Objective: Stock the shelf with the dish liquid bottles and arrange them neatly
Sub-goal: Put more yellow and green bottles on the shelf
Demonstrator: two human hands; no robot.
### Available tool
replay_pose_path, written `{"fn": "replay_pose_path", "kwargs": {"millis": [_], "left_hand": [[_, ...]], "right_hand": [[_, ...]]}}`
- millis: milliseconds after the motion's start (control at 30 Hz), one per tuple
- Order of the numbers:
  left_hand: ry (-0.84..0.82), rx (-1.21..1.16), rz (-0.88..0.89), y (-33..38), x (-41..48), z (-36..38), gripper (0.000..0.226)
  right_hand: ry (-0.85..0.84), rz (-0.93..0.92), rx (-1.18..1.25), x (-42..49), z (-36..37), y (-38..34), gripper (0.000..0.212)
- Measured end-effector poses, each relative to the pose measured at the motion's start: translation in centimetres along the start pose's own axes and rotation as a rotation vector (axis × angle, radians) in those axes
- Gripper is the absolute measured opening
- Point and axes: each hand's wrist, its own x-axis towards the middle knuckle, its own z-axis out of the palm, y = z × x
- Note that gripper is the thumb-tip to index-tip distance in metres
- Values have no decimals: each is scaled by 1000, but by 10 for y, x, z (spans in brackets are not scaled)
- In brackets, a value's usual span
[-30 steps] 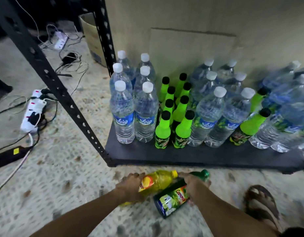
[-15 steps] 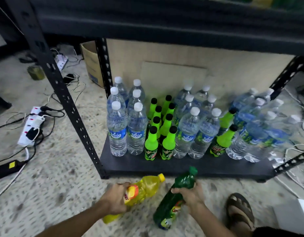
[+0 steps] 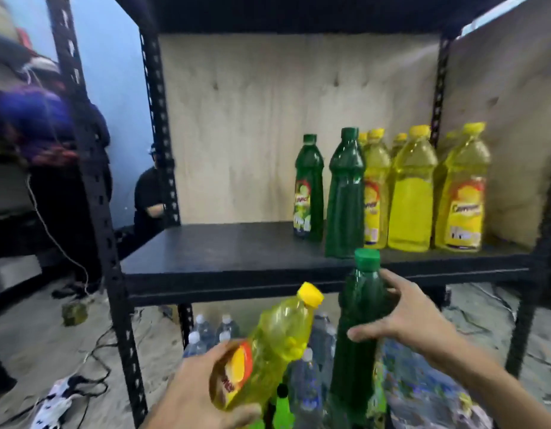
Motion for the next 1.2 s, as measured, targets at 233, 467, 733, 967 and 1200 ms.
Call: {"fn": "replay_pose_path", "kwargs": {"millis": [233, 467, 733, 967, 1200], "left_hand": [[409, -317, 70, 85, 100, -56, 87], [559, -398, -13, 140, 237, -43, 94], [520, -354, -94, 128, 308, 5, 96], [493, -390, -113, 113, 320, 15, 101], [372, -348, -92, 109, 321, 8, 104]], "right_hand": [[61, -169, 155, 18, -103, -118, 90], [344, -122, 104, 84, -145, -132, 119], [564, -102, -132, 134, -140, -119, 115], [578, -10, -139, 149, -118, -102, 109], [632, -88, -92, 154, -104, -92, 100]]}}
